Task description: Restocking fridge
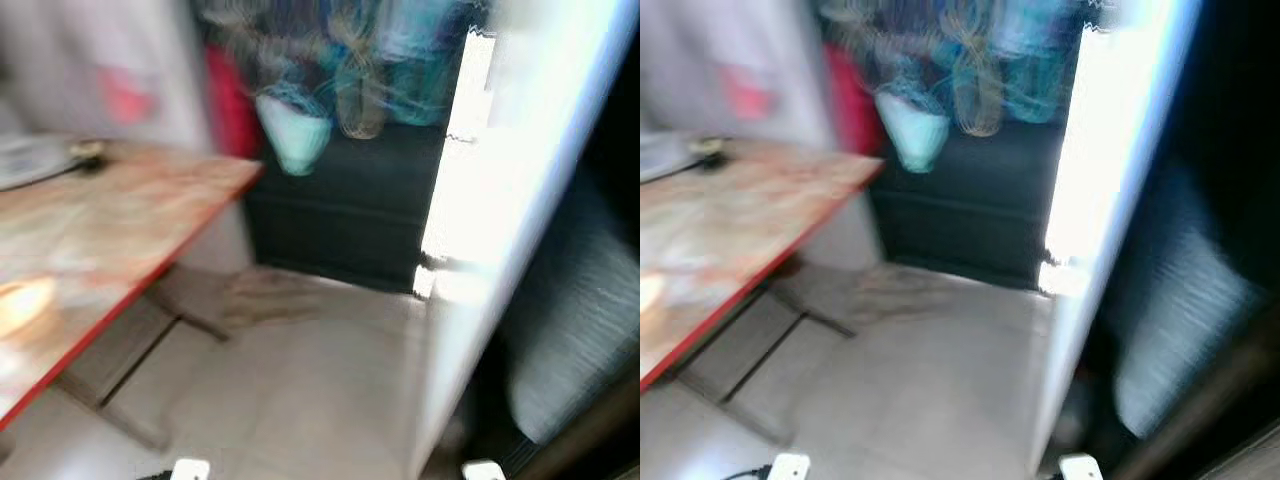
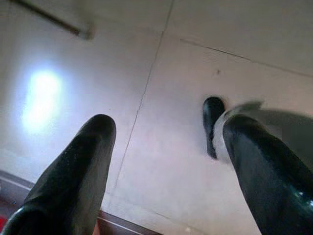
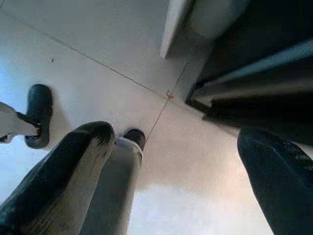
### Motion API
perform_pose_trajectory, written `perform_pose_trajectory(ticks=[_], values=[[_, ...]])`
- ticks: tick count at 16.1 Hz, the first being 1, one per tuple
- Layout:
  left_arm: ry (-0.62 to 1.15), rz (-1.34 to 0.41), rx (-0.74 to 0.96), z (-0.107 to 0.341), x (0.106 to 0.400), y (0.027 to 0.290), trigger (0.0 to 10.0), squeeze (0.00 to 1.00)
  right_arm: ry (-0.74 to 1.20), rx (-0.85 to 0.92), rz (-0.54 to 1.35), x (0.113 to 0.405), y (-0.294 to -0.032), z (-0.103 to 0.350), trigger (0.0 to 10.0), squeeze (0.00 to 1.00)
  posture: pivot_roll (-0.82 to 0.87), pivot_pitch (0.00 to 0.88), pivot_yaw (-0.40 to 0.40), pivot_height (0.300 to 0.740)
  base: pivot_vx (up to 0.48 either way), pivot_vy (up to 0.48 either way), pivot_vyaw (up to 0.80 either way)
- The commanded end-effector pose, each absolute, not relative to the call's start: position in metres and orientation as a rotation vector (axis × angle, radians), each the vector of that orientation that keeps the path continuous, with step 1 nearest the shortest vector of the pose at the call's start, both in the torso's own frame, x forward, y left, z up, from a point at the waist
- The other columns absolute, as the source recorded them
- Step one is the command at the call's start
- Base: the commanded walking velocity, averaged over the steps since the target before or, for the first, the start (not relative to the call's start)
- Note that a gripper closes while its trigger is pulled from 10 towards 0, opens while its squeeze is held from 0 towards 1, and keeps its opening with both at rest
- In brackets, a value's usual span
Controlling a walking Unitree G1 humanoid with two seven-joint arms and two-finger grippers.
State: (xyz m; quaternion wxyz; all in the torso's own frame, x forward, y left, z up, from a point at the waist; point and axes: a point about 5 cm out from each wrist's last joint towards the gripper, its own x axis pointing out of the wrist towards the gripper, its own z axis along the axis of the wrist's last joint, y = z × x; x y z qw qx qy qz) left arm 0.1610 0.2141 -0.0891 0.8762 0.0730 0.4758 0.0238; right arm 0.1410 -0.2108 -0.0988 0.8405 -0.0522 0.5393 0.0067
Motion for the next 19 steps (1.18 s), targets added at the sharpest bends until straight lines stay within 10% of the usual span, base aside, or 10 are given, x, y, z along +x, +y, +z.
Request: perform_pose_trajectory(ticks=[1,19], values=[[1.01,0.069,0.154,-0.09,0.156,0.22,10.0,0.0,1.129,-0.105,0.045,0.146,-0.202,-0.099,10.0,0.0,-0.06,0.0,0.012,0.74,0.0,0.0,0.8],[0.857,0.172,0.23,-0.067,0.193,0.241,10.0,0.0,1.124,-0.1,0.058,0.145,-0.201,-0.099,10.0,0.0,-0.04,0.0,0.011,0.74,0.0,0.0,0.65]])
